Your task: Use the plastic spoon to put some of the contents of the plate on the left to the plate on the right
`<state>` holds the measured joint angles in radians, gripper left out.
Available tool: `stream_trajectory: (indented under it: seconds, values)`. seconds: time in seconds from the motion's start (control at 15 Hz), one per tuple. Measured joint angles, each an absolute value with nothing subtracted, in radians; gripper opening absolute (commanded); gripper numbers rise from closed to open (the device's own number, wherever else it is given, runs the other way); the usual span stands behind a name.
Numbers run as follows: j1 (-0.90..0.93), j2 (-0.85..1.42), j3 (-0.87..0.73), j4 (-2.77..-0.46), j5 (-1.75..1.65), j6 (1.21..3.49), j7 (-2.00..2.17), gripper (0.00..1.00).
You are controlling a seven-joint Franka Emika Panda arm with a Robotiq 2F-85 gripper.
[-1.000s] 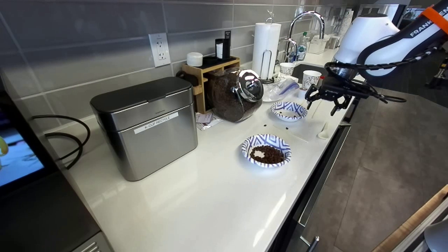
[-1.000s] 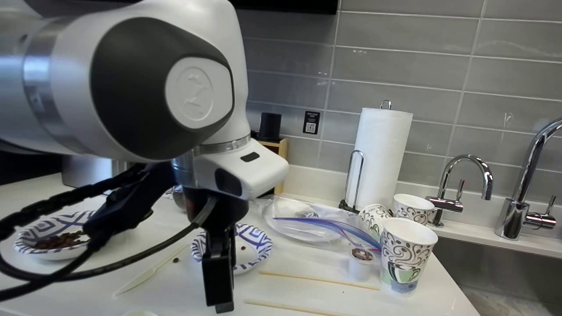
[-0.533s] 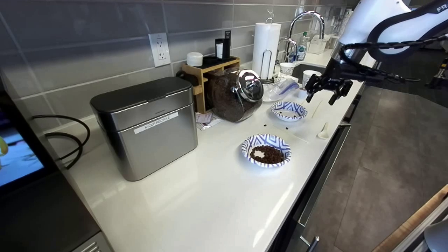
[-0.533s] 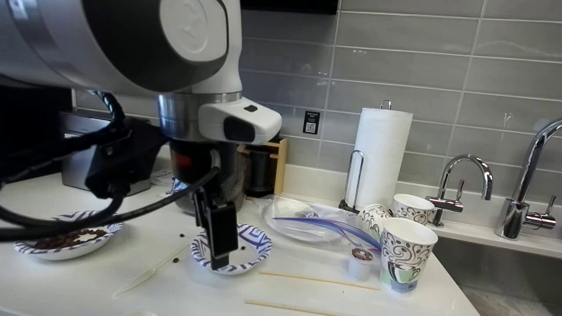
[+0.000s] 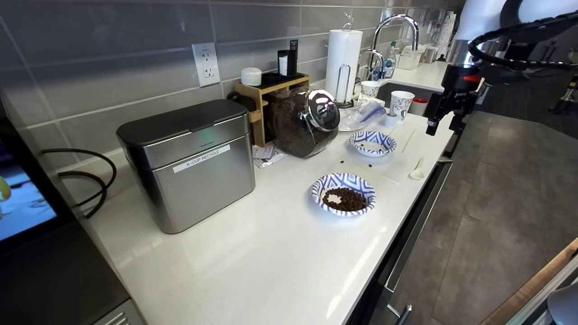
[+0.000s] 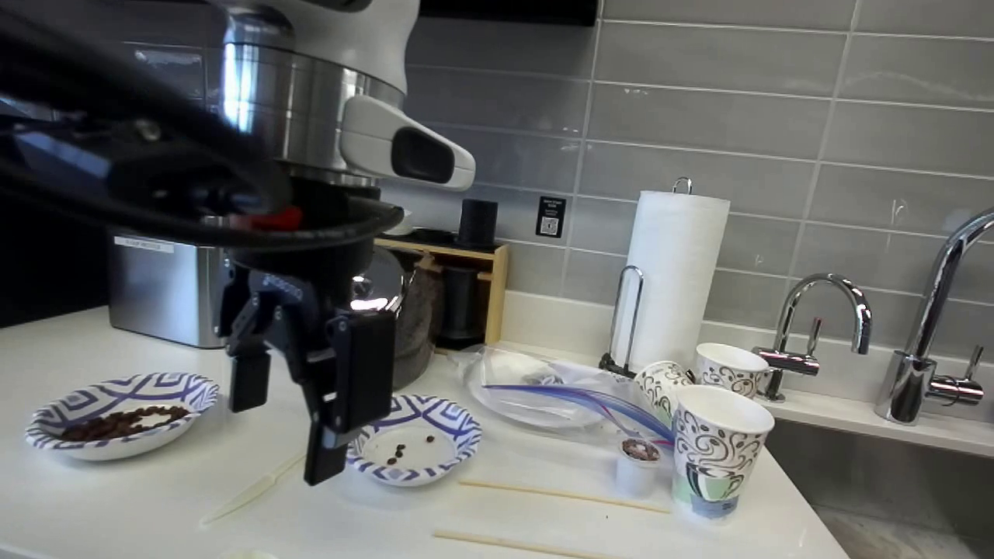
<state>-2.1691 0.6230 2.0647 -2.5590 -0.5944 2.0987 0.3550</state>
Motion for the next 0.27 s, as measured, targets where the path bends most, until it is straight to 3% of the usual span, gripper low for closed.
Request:
stream_trajectory:
  seconds: [0.27]
  values:
    - [-2.203,0.645,2.116,-2.558,-0.662,1.961,0.287,1.0]
